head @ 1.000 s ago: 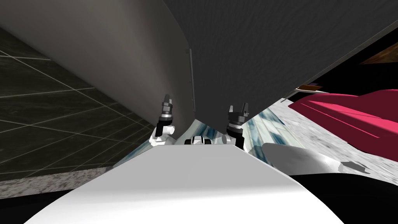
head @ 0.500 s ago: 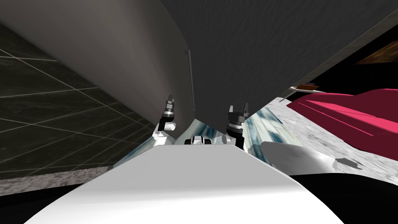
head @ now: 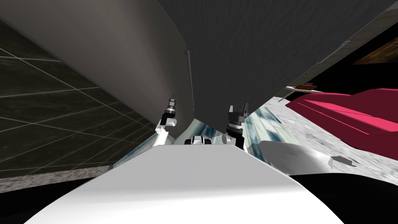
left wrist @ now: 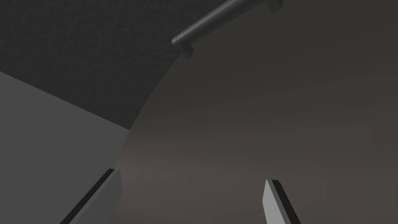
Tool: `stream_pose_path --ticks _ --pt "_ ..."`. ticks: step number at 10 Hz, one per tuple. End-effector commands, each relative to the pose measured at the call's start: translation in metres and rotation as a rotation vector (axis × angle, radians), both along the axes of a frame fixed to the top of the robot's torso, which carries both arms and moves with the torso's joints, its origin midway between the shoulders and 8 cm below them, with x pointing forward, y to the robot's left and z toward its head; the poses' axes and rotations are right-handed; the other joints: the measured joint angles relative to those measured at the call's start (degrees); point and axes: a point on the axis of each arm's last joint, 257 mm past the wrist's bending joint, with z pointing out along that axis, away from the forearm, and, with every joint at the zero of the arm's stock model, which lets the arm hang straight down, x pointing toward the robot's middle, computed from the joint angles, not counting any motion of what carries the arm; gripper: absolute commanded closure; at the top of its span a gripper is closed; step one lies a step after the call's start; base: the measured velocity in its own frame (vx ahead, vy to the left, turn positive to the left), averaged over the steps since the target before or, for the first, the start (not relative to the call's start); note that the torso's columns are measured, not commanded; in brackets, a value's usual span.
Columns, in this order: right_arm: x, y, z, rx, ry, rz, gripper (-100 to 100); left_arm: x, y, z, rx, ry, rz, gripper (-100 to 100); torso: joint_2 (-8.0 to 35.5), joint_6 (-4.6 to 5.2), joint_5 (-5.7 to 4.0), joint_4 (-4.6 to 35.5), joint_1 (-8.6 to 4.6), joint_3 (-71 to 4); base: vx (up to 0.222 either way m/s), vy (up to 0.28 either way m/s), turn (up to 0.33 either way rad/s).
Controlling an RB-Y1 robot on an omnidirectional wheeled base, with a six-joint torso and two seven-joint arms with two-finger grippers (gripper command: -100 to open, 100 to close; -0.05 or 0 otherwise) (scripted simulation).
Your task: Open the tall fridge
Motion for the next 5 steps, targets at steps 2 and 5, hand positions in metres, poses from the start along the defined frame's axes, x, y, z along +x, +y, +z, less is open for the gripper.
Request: stream_pose_path --ticks 2,5 --pt "0.0 0.0 0.0 0.0 0.0 0.0 0 0.029 -0.002 0.002 0.017 0.039 0.01 -100 0.01 0.0 0.01 0.0 0.02 0.01 -0.01 -0.021 0.001" --pt "0.0 0.0 0.0 0.0 0.0 0.0 0 0.062 -0.004 -0.005 0.036 0.107 0.022 -100 0.03 0.0 0.0 0.01 -0.01 0.02 -0.001 -0.027 0.009"
